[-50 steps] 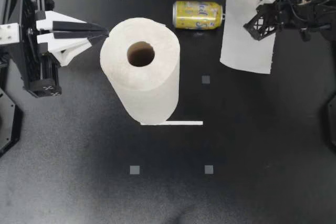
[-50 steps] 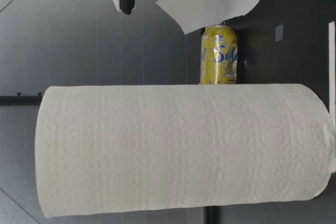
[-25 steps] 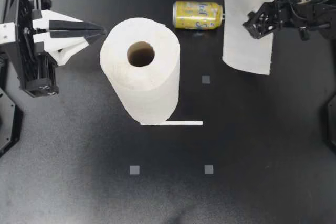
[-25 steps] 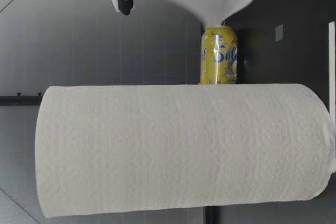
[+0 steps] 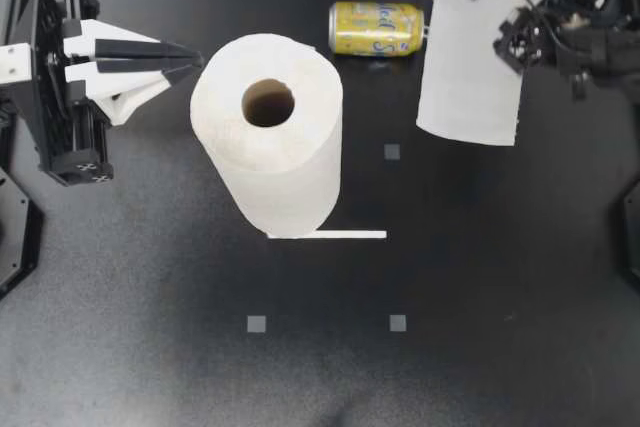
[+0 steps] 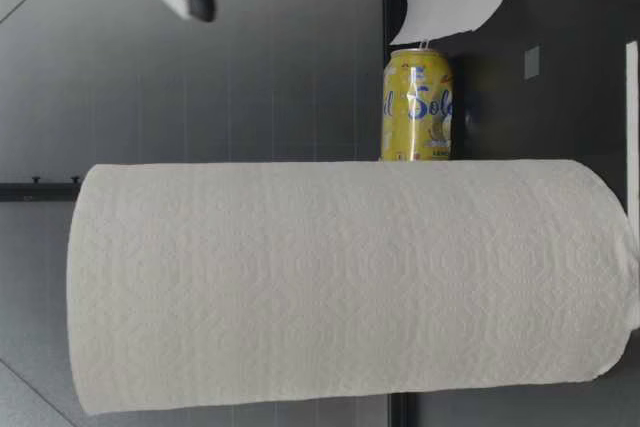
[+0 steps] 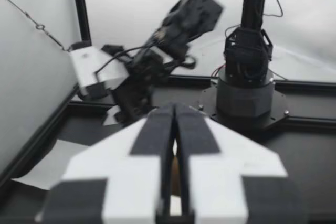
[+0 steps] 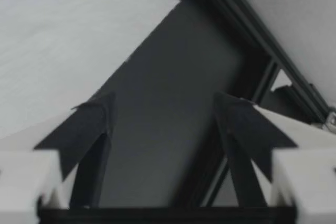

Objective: Pick up a piece of paper towel and place it on the spilled liquid.

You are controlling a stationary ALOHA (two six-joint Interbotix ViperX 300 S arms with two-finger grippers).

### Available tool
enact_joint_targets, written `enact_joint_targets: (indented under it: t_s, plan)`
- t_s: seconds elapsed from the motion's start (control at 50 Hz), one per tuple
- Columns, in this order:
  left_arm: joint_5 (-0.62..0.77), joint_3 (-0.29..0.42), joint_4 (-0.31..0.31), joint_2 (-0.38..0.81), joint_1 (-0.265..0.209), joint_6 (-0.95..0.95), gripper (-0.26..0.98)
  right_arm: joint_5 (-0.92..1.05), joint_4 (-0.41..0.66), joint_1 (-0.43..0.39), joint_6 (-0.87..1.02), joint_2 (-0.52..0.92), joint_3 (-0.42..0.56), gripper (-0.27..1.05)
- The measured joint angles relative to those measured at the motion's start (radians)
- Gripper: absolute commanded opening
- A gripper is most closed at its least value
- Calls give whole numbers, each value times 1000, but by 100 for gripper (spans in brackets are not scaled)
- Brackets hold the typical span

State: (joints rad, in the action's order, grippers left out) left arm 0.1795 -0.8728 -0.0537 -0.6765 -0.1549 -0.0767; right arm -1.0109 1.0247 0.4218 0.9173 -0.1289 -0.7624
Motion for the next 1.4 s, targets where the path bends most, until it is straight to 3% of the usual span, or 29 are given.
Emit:
enact_joint_targets:
  t_s: [0.32,0.52,0.84,1.04,1.4]
  plan:
    - [-26,-6,0,-6,57,6,9,-15,-279,-385,12,-227,49,67]
    - [-63,-5,0,-8,100,40,9,215,-322,-517,44,-258,101,62]
    - [-106,11,0,-8,133,60,9,772,-301,-529,48,-307,94,40]
    - [-87,18,0,-8,133,58,9,950,-256,-457,43,-322,83,25]
    - [-60,18,0,0,135,58,9,1147,-210,-347,35,-482,15,17]
